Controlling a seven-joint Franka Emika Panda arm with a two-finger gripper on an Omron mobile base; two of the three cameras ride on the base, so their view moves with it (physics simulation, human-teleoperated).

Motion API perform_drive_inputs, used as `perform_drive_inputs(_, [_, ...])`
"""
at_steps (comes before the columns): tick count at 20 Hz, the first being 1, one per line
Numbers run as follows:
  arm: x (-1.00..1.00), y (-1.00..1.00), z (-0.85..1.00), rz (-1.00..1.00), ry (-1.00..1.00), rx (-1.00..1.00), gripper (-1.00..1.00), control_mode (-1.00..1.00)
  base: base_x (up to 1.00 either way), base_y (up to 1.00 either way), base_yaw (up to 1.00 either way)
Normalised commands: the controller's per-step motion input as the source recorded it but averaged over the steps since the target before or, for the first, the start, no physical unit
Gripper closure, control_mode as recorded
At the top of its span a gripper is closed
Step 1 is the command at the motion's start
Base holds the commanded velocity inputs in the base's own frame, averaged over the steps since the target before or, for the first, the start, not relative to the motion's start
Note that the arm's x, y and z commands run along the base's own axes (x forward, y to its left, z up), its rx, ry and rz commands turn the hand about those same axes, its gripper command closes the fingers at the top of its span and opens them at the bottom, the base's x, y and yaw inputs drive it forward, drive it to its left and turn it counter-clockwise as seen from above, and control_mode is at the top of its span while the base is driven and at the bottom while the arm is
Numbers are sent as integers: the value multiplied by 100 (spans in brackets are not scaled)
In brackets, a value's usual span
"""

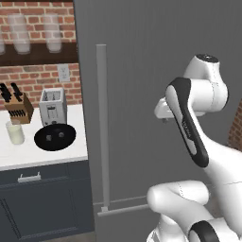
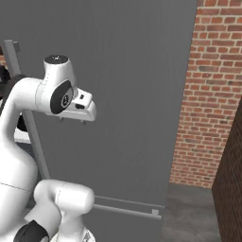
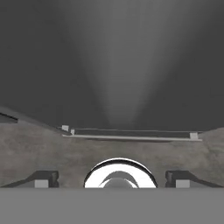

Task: Grab a lemon wedge from the fridge and one ice cube from the ice bowl, and put them in the glass of lemonade.

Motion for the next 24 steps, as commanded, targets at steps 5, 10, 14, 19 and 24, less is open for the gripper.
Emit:
perform_drive_inputs(5, [-60, -3, 0, -1, -5, 0, -100, -100, 0, 0, 0])
perform_drive_inputs(10, [-10, 1, -2, 0, -3, 0, -100, 100, -11, 10, 0])
perform_drive_inputs(14, [0, 0, 0, 0, 0, 0, -100, 100, -14, 66, 0])
perform_drive_inputs(19, [0, 0, 0, 0, 0, 0, -100, 100, 0, 100, 0])
perform_drive_inputs(24, [0, 0, 0, 0, 0, 0, -100, 100, 6, 100, -1])
